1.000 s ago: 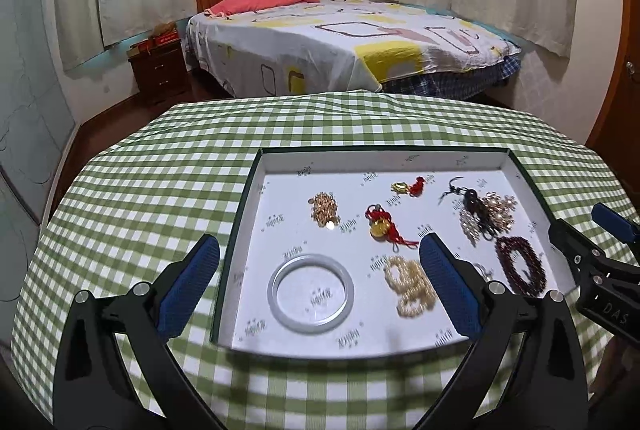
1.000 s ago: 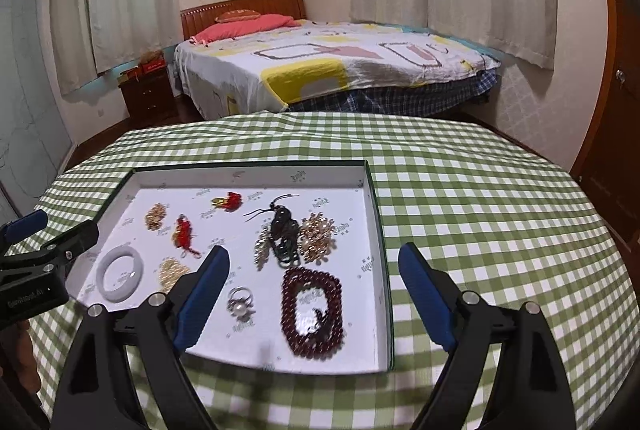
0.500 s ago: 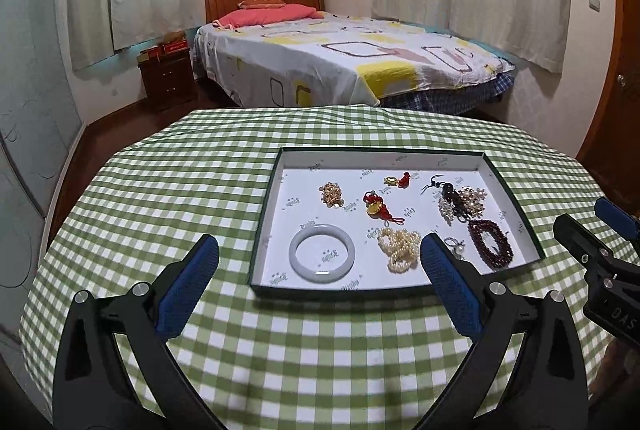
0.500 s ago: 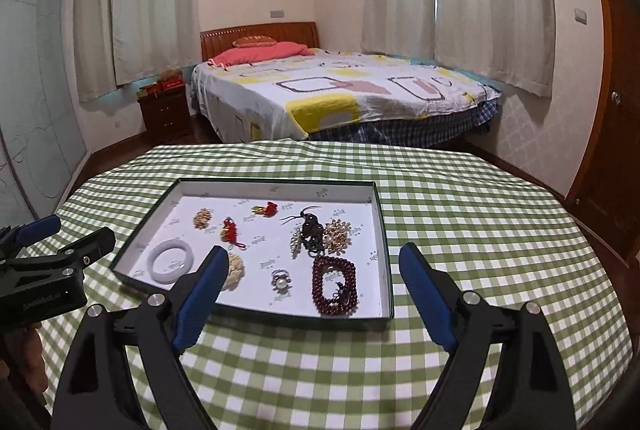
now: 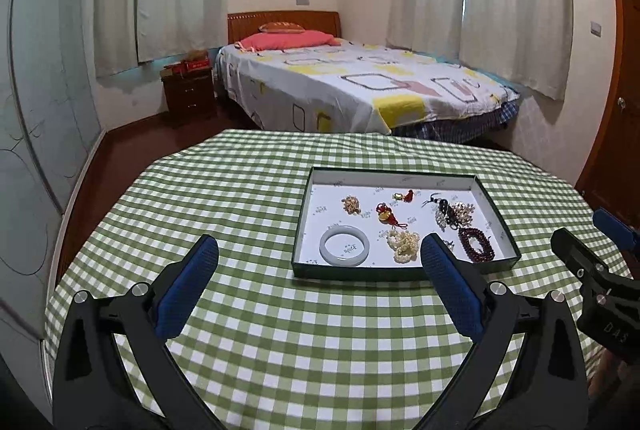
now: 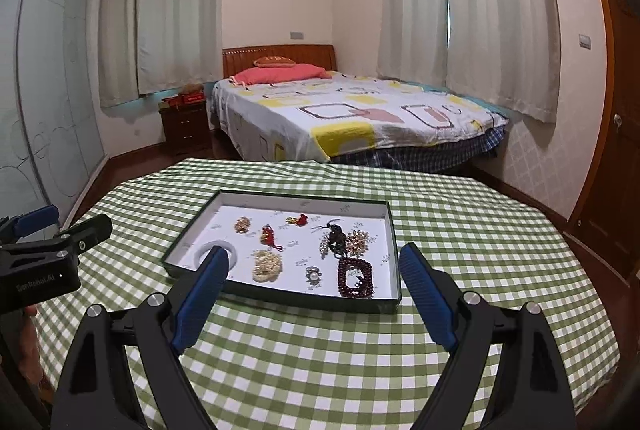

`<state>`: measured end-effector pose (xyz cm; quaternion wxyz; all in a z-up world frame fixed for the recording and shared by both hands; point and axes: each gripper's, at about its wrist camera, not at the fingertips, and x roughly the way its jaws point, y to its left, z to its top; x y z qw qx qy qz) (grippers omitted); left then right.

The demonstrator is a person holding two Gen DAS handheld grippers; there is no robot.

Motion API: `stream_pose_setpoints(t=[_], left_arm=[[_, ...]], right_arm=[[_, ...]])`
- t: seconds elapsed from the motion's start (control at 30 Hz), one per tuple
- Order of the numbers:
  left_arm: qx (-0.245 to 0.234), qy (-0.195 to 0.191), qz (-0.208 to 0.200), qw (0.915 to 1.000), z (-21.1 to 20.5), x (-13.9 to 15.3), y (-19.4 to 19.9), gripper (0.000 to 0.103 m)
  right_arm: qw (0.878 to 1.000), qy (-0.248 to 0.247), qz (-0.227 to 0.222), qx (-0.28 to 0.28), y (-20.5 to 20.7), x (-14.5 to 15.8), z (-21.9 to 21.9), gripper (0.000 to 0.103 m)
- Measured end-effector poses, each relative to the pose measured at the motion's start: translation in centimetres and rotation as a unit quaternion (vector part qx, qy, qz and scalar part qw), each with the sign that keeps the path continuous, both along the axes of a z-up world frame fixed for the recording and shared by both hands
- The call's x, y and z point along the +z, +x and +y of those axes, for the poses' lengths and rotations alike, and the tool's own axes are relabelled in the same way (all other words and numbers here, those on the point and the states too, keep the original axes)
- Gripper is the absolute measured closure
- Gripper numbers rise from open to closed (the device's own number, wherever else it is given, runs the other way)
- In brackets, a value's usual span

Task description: Organize jewelry

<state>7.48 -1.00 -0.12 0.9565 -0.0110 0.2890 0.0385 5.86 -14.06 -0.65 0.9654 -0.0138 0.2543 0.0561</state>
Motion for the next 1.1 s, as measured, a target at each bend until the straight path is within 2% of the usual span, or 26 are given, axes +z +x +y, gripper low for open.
stream_pose_setpoints(t=[0.37, 1.1], left_arm=[[0.006, -0.003, -0.031, 0.9995, 0.6, 2.1, -3.8, 0.005], [-0.004, -0.003, -0.042, 0.9991, 0.5, 2.4, -5.6, 0.005]], right_arm=[[0.999, 0.002, -0.029, 0.012, -3.1, 1.8, 0.5, 0.018], [0.999, 0.000, -0.048, 0.003, -4.8, 2.2, 0.2, 0.018]])
